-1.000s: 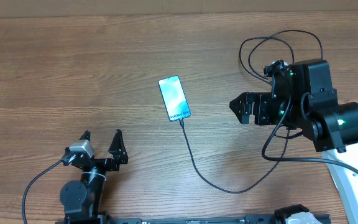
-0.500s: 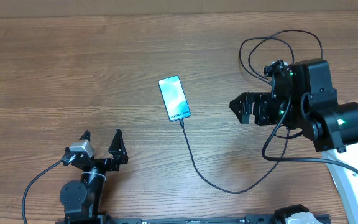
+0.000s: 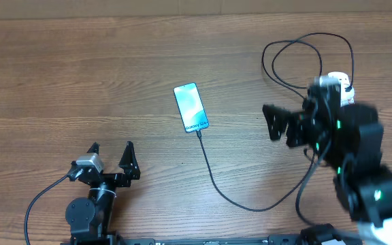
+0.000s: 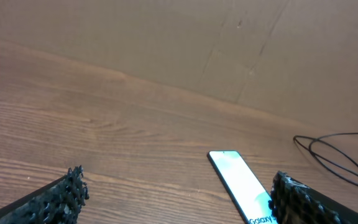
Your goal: Plug charger to phone and switch on socket
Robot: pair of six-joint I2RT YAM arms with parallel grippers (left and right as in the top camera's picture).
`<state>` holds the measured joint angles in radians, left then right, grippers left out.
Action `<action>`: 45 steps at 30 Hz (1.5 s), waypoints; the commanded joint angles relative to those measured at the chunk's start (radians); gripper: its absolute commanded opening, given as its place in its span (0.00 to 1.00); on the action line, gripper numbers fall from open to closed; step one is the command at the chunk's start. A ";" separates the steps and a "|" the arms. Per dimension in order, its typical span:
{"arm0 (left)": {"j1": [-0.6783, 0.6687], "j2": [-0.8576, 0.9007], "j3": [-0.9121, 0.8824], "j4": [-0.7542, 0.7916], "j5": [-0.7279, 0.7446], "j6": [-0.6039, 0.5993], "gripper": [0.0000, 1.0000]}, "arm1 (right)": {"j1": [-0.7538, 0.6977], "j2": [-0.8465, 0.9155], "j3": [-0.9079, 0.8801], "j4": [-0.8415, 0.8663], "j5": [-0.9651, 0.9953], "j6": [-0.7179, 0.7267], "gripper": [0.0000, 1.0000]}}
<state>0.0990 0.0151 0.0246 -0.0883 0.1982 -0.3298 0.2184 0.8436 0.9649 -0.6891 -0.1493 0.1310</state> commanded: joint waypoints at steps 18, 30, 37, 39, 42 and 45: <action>0.007 -0.011 -0.006 0.000 0.002 0.024 1.00 | 0.005 -0.731 -0.830 0.549 -0.089 0.002 1.00; 0.007 -0.011 -0.006 0.000 0.002 0.024 0.99 | 0.005 -0.842 -0.952 0.615 -0.089 0.002 1.00; 0.007 -0.011 -0.006 0.000 0.002 0.024 1.00 | 0.003 -0.842 -0.958 0.630 -0.088 0.002 1.00; 0.007 -0.011 -0.006 0.000 0.002 0.024 1.00 | 0.003 -0.842 -0.958 0.630 -0.088 0.002 1.00; 0.007 -0.011 -0.006 0.000 0.002 0.024 1.00 | 0.003 -0.842 -0.958 0.630 -0.088 0.002 1.00; 0.007 -0.011 -0.006 0.000 0.002 0.024 1.00 | 0.003 -0.841 -0.957 0.630 -0.088 0.002 1.00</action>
<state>0.0990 0.0147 0.0246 -0.0891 0.1982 -0.3298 0.2184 0.0128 0.0185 -0.0677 -0.2325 0.1310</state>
